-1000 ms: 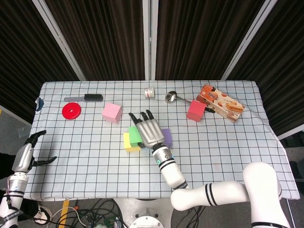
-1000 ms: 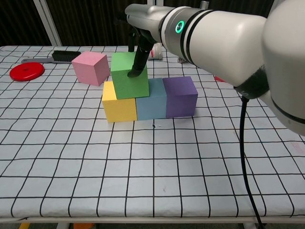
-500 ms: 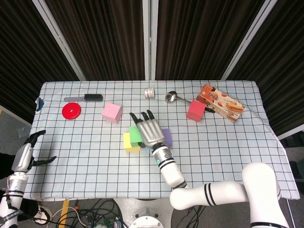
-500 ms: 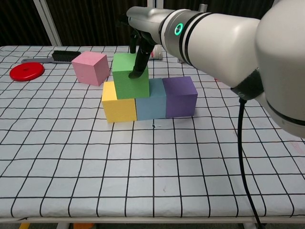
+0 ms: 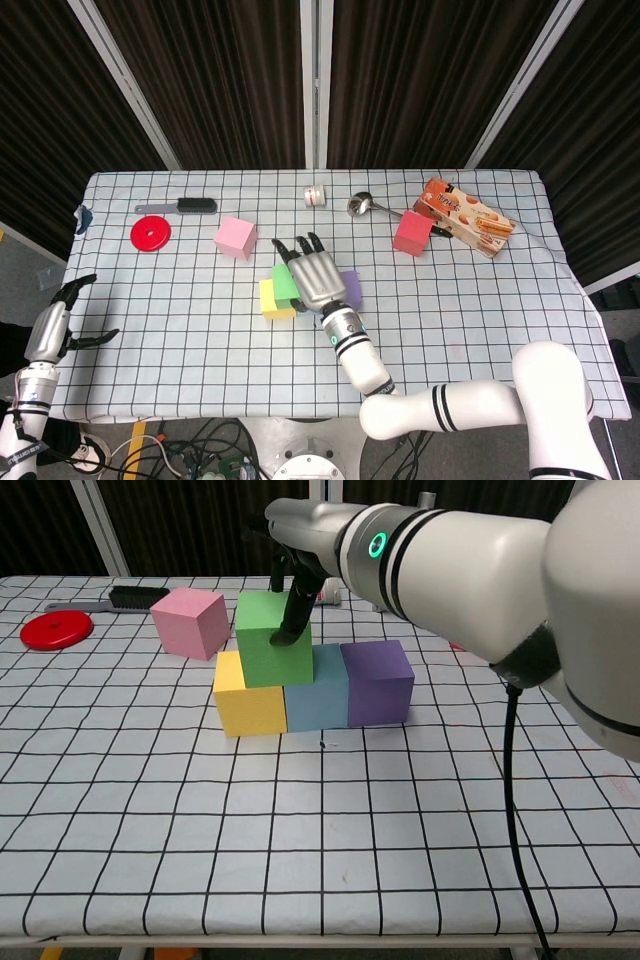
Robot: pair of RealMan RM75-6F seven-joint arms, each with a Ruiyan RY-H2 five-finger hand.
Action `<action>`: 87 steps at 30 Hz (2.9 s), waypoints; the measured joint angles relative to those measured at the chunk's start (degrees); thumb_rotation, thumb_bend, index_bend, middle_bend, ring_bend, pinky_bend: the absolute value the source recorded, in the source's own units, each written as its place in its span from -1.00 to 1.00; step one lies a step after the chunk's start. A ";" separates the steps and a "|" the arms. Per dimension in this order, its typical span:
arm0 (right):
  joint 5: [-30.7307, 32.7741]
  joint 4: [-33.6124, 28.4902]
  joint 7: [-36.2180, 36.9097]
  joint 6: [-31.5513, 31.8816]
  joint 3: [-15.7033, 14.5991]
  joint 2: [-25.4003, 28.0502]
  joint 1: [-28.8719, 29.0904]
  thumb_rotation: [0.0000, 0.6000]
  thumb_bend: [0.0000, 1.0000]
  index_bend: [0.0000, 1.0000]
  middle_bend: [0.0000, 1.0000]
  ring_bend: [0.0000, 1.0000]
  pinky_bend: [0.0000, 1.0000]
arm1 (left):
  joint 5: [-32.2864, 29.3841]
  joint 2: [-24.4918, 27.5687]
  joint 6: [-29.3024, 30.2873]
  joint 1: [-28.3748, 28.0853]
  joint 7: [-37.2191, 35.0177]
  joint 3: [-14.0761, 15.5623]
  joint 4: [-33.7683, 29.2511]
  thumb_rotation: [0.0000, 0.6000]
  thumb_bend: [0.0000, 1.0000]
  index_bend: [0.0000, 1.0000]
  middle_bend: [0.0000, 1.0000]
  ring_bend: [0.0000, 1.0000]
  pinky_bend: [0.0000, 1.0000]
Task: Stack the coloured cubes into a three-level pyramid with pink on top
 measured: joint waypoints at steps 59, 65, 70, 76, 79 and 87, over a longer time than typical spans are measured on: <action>11.75 34.15 6.20 -14.30 -0.64 3.01 -9.12 1.00 -0.78 -1.00 -0.72 -1.00 -1.00 | -0.62 0.31 -0.85 -0.46 2.73 0.15 -1.74 1.00 -0.82 -0.75 -0.75 -0.88 -0.82; 11.36 38.38 6.52 -16.19 -0.13 0.78 -8.66 1.00 -0.73 -1.00 -0.52 -1.00 -1.00 | -0.65 0.23 -1.15 -0.53 2.55 0.19 -1.41 1.00 -0.82 -0.75 -0.75 -0.88 -0.82; 10.11 41.33 6.69 -15.92 0.30 -1.29 -8.42 1.00 -0.59 -1.00 -0.19 -0.99 -1.00 | -0.65 0.24 -1.15 -0.44 2.54 0.26 -1.46 1.00 -0.82 -0.75 -0.75 -0.88 -0.82; 7.43 39.39 8.15 -13.49 1.31 -0.68 -9.10 1.00 -0.42 -1.00 0.02 -0.89 -1.00 | -0.39 0.38 -0.95 -0.51 2.64 0.18 -1.73 1.00 -0.82 -0.75 -0.75 -0.88 -0.82; 6.36 35.88 8.68 -12.21 1.90 1.06 -9.76 1.00 -0.42 -1.00 0.02 -0.88 -1.00 | -0.33 0.47 -0.92 -0.61 2.97 0.14 -1.98 1.00 -0.82 -0.75 -0.75 -0.88 -0.82; 3.15 17.89 9.50 -10.69 3.35 10.95 -12.12 1.00 -0.42 -1.00 0.03 -0.88 -1.00 | -0.54 0.51 -1.11 -0.91 3.78 -0.09 -2.58 1.00 -0.82 -0.75 -0.75 -0.88 -0.82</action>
